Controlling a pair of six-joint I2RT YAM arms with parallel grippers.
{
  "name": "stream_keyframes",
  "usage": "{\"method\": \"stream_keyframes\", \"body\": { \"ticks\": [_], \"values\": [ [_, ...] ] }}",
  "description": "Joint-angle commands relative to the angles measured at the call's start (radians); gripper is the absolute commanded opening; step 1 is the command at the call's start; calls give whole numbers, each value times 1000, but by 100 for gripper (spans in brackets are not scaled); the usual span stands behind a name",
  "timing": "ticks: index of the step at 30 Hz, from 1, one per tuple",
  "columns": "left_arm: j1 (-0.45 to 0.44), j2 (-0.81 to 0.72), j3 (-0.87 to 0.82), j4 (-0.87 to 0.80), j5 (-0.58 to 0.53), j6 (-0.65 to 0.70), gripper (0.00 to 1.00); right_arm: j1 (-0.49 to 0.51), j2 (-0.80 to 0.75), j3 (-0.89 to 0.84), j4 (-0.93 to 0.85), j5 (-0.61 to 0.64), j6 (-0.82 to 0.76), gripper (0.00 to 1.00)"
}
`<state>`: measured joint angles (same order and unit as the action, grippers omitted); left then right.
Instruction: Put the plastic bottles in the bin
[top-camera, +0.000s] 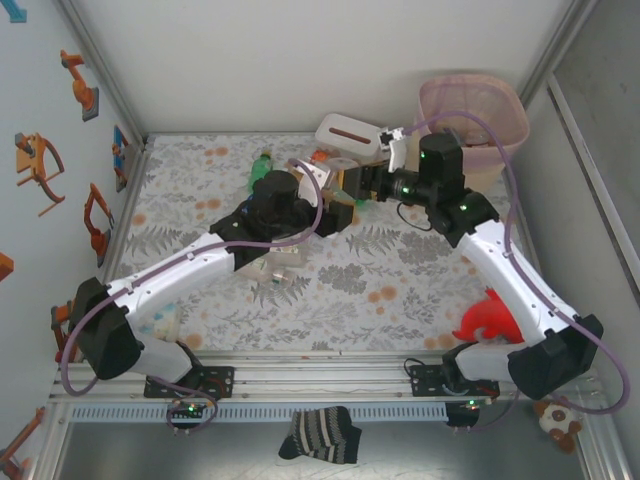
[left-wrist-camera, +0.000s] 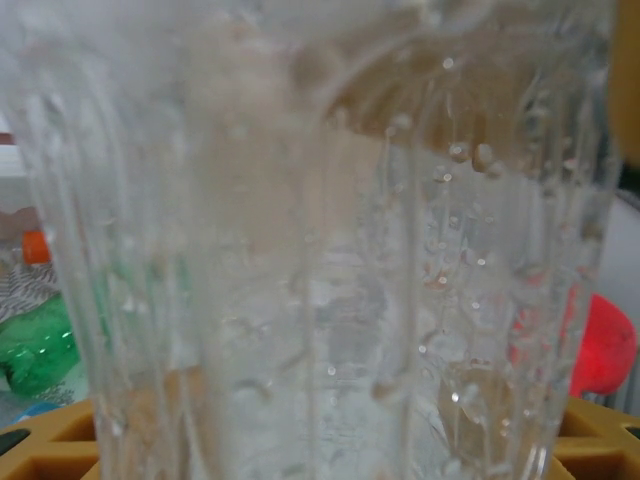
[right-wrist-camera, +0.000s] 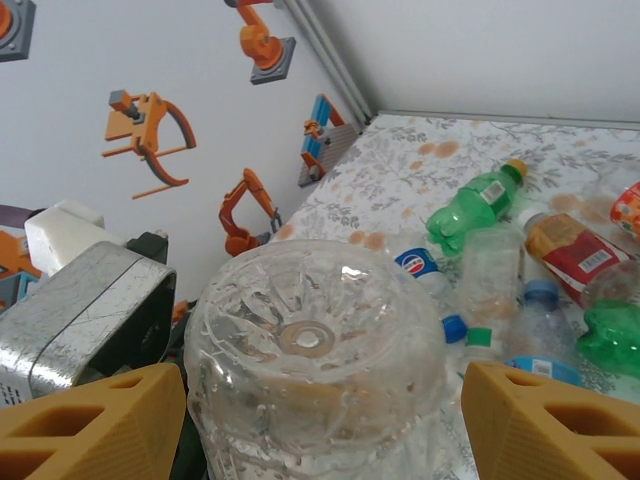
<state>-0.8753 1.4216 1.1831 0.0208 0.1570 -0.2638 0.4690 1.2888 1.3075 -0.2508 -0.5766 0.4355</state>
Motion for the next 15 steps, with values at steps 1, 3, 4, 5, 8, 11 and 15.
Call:
{"method": "stream_keyframes", "body": {
  "ticks": [1, 3, 4, 5, 8, 11, 15],
  "values": [
    [3, -36, -2, 62, 48, -24, 55, 19, 10, -6, 41, -11, 15, 73],
    [4, -39, -2, 73, 58, -25, 55, 26, 24, -2, 45, -21, 24, 73],
    [4, -40, -5, 78, 67, -25, 55, 31, 31, 1, 49, -25, 29, 73],
    [3, -40, -5, 84, 71, -26, 55, 35, 37, 2, 51, -26, 31, 73],
    [4, -42, -4, 94, 78, -29, 55, 41, 47, 8, 51, -28, 32, 72],
    [4, -39, -6, 94, 75, -31, 55, 45, 55, 12, 47, -26, 31, 71],
    [4, -33, -4, 105, 75, -31, 56, 47, 62, 15, 41, -26, 28, 70]
  ]
}}
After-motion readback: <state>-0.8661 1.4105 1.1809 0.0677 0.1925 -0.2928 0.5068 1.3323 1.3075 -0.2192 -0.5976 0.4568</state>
